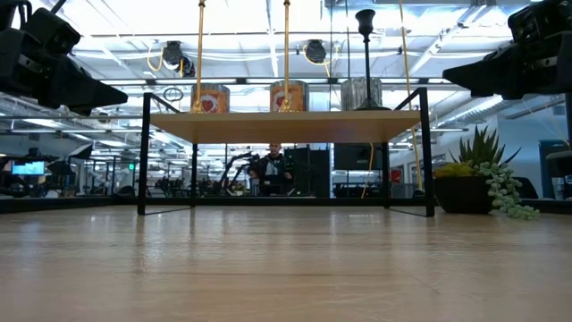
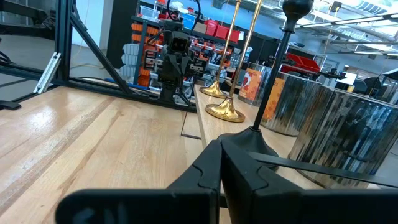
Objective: Pick & Place candle stick holders
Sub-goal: Return to Home Position
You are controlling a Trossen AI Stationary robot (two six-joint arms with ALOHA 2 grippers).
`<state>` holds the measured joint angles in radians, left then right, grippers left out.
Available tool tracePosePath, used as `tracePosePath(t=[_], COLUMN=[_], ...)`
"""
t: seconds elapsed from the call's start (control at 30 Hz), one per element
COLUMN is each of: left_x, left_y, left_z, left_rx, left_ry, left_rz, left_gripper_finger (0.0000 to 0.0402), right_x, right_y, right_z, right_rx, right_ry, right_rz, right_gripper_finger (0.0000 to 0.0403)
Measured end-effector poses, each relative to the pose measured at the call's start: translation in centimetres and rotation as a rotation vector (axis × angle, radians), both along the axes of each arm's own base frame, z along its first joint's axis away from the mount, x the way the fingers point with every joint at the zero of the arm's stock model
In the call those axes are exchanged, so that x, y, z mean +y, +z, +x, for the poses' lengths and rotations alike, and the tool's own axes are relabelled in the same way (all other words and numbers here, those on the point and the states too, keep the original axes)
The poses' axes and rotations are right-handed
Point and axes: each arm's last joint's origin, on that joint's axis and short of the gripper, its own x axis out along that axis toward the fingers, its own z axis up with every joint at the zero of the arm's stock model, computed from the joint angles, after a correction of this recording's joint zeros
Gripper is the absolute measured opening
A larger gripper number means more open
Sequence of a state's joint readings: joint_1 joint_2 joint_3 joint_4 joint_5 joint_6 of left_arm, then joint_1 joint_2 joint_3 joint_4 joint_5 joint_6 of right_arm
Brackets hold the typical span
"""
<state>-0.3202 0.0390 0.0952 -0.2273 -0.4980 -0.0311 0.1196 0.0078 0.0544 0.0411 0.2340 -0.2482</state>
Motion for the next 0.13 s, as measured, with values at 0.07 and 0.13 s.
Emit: tracePosePath(t=[0.07, 0.13], left_x=[0.0, 0.0], left_y=[0.0, 0.0], left_z=[0.0, 0.0], left_rx=[0.0, 0.0], left_ry=[0.0, 0.0], left_rz=[0.0, 0.0], left_gripper_finger=[0.0035, 0.0035], right_x=[0.0, 0.0], right_y=[0.0, 0.0], right_z=[0.0, 0.0], right_rx=[0.0, 0.0], right_ry=[0.0, 0.0], right_rz=[0.0, 0.0], right_gripper_finger=[0.0004, 0.0004])
